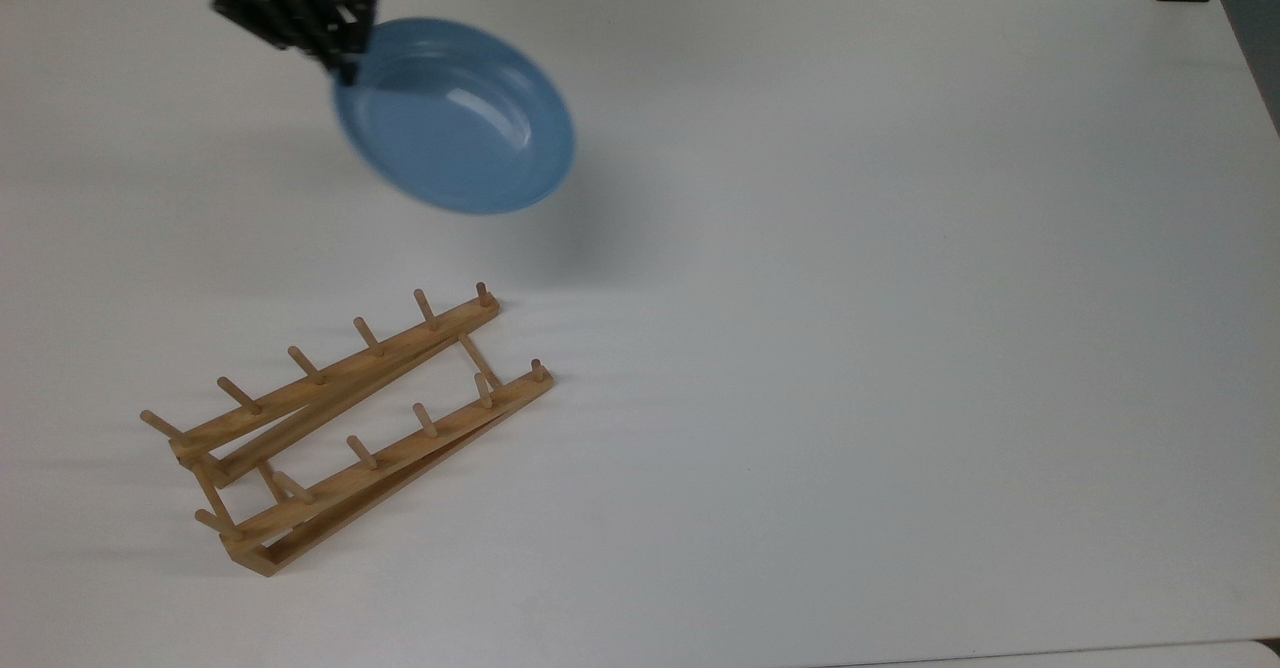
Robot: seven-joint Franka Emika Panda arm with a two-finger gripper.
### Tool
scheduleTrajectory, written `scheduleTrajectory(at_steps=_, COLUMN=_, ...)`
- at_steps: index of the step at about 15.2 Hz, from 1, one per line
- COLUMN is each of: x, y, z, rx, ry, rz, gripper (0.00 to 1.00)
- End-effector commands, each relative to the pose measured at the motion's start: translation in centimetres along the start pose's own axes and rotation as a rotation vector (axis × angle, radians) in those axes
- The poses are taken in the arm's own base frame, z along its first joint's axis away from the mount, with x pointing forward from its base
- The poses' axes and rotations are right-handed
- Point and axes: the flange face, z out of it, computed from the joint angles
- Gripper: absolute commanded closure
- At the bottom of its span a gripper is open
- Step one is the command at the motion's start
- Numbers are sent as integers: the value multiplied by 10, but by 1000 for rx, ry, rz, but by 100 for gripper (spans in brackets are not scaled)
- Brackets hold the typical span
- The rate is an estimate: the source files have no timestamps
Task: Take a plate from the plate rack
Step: 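Carry the plate away from the rack and lower it flat onto the table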
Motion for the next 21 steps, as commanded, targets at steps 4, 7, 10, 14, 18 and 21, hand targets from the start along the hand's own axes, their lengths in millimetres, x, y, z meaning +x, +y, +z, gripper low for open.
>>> scheduleTrajectory(at_steps=4, x=-23, y=-64, z=128, rx=38, ry=-138, rz=-121, gripper=100)
scheduleTrajectory(at_steps=7, x=-25, y=-70, z=163, rx=30, ry=-115, rz=-148, gripper=100)
scheduleTrajectory(at_steps=10, x=-24, y=-74, z=190, rx=26, ry=-101, rz=-157, gripper=100)
scheduleTrajectory(at_steps=14, x=-23, y=-73, z=210, rx=30, ry=-127, rz=-154, gripper=100)
scheduleTrajectory(at_steps=18, x=-21, y=-69, z=214, rx=32, ry=-135, rz=-146, gripper=50)
scheduleTrajectory(at_steps=21, x=-22, y=-72, z=202, rx=33, ry=-137, rz=-143, gripper=0)
